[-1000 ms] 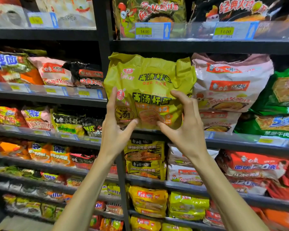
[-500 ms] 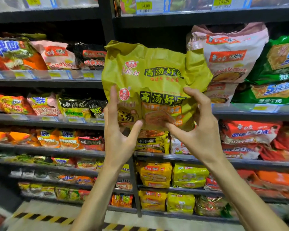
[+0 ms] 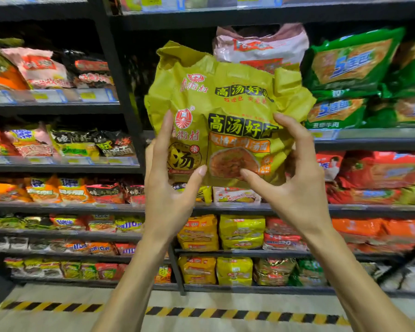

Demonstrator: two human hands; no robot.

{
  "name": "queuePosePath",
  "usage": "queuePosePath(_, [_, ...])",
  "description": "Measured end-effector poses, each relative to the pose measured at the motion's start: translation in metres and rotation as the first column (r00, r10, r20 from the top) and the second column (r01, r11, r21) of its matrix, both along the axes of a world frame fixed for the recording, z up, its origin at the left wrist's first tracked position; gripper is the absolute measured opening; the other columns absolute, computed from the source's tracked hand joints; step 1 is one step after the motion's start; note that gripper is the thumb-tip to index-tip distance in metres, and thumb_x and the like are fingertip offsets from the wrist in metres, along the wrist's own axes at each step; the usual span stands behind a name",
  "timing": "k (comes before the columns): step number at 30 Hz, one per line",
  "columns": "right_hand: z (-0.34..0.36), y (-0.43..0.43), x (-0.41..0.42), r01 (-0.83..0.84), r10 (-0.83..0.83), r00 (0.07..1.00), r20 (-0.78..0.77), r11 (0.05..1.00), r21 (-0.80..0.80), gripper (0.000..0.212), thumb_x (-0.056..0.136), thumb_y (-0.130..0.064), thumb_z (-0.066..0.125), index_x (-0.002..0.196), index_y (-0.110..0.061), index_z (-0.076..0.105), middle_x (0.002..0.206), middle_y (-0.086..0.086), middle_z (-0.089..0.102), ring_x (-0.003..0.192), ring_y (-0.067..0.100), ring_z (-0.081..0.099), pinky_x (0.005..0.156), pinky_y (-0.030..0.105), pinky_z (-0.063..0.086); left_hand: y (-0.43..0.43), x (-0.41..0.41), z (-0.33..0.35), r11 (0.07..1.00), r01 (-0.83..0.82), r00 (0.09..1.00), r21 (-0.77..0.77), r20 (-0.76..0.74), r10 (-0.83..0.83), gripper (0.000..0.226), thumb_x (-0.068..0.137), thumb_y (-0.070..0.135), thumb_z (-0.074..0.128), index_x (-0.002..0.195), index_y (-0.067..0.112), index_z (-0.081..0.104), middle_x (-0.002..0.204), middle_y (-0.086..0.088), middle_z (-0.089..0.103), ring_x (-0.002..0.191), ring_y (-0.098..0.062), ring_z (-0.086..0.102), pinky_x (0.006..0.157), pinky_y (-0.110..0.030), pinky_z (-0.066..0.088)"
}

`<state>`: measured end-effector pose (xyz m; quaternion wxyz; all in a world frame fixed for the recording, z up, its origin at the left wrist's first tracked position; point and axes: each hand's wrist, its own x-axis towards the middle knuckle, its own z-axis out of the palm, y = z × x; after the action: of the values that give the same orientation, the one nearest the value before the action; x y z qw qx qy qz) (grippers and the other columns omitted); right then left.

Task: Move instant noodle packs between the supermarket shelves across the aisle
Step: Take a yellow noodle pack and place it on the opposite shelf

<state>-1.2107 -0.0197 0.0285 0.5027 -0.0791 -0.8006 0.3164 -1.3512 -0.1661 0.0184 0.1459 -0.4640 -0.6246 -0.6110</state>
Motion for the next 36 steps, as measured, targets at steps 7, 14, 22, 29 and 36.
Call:
queuePosePath(7, [-0.008, 0.026, 0.121, 0.084, -0.085, 0.996, 0.033, 0.996, 0.013, 0.085, 0.072, -0.018, 0.088, 0.144, -0.026, 0.042, 0.145, -0.02, 0.046, 0.132, 0.0, 0.049, 0.107, 0.027, 0.045, 0.034, 0.108, -0.017, 0.998, 0.051, 0.998, -0.021, 0.038, -0.05, 0.091, 0.089, 0.003, 0.074, 0.155, 0.038, 0.021, 0.16, 0.033, 0.023, 0.152, 0.0, 0.023, 0.126, -0.046, 0.021])
queuePosePath(14, [-0.02, 0.052, 0.222, 0.151, -0.15, 0.986, 0.078, 0.989, -0.002, 0.082, 0.072, -0.017, 0.088, 0.141, -0.019, 0.044, 0.141, -0.019, 0.048, 0.125, -0.014, 0.047, 0.099, 0.009, 0.04, 0.07, 0.199, -0.034, 0.991, 0.129, 0.989, -0.021, 0.08, -0.127, 0.091, 0.087, 0.0, 0.075, 0.153, 0.037, 0.024, 0.158, 0.032, 0.025, 0.152, -0.002, 0.024, 0.125, -0.033, 0.024])
queuePosePath(22, [-0.019, 0.081, 0.313, 0.257, -0.254, 0.966, 0.056, 0.965, -0.049, 0.082, 0.074, -0.018, 0.087, 0.143, -0.024, 0.042, 0.143, -0.015, 0.048, 0.127, 0.006, 0.055, 0.099, 0.038, 0.052, 0.122, 0.27, -0.032, 0.96, 0.278, 0.957, -0.03, 0.091, -0.275, 0.088, 0.089, -0.001, 0.072, 0.155, 0.029, 0.023, 0.165, 0.01, 0.028, 0.153, -0.011, 0.026, 0.122, -0.05, 0.03])
queuePosePath(29, [-0.018, 0.114, 0.363, 0.303, -0.299, 0.953, 0.058, 0.947, -0.108, 0.084, 0.073, -0.017, 0.088, 0.143, -0.025, 0.043, 0.141, -0.018, 0.05, 0.123, 0.008, 0.058, 0.096, 0.04, 0.054, 0.168, 0.307, -0.031, 0.915, 0.399, 0.913, -0.05, 0.116, -0.392, 0.087, 0.09, 0.0, 0.071, 0.158, 0.029, 0.025, 0.164, 0.016, 0.028, 0.153, -0.011, 0.027, 0.113, -0.059, 0.039])
queuePosePath(36, [-0.008, 0.18, 0.41, 0.393, -0.388, 0.919, 0.078, 0.916, -0.078, 0.085, 0.071, -0.024, 0.089, 0.141, -0.032, 0.042, 0.138, -0.011, 0.055, 0.12, 0.007, 0.061, 0.093, 0.043, 0.056, 0.249, 0.341, -0.026, 0.874, 0.485, 0.872, -0.032, 0.097, -0.48, 0.087, 0.088, 0.003, 0.071, 0.157, 0.032, 0.026, 0.163, 0.019, 0.03, 0.152, -0.008, 0.027, 0.12, -0.054, 0.031])
